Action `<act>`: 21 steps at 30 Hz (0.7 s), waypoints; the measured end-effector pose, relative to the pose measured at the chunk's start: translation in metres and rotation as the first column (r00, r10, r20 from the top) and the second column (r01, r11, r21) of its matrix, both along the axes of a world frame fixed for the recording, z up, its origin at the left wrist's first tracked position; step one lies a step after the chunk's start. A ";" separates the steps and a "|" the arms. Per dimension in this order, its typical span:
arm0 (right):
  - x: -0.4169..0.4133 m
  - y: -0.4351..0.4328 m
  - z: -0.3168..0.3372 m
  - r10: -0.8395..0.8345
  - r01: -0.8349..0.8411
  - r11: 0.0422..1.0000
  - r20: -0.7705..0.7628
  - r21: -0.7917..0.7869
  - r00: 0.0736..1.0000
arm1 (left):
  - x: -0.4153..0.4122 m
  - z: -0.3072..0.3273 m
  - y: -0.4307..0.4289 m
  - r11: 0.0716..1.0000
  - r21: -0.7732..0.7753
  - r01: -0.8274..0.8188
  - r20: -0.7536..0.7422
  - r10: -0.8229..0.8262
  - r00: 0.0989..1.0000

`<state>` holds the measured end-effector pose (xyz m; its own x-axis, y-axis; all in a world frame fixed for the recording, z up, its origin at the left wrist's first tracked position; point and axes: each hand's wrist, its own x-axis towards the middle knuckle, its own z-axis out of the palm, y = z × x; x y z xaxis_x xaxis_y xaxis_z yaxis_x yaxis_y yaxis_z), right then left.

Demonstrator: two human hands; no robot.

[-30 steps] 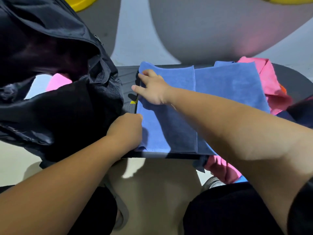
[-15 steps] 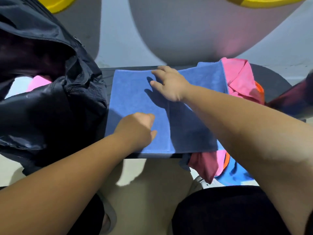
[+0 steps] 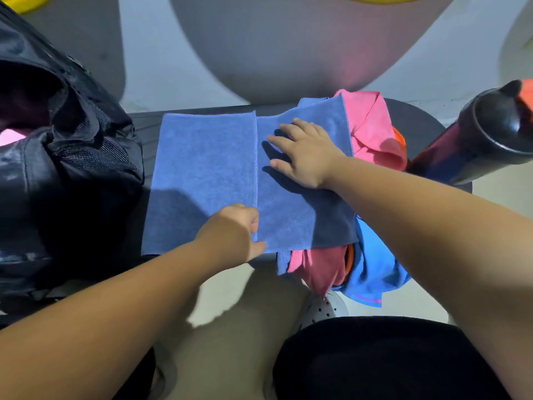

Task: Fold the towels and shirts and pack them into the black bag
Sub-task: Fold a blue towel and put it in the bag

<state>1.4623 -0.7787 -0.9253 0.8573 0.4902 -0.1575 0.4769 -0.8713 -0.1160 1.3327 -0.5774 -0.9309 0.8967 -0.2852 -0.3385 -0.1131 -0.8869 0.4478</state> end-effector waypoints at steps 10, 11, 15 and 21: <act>0.021 0.057 -0.010 -0.114 0.116 0.993 -0.171 0.002 0.979 | -0.006 -0.003 0.029 0.994 -0.088 0.064 -0.079 -0.071 0.994; 0.022 0.060 -0.009 -0.128 0.135 0.991 -0.192 0.023 0.973 | -0.004 -0.002 0.029 0.994 -0.095 0.063 -0.080 -0.070 0.994; 0.030 0.067 -0.008 -0.184 0.219 0.970 -0.274 0.102 0.944 | 0.000 0.001 0.030 0.990 -0.128 0.064 -0.103 -0.078 0.992; 0.029 0.069 -0.002 -0.162 0.208 0.964 -0.252 0.166 0.954 | 0.000 0.010 0.030 0.972 -0.219 -0.088 -0.167 0.052 0.985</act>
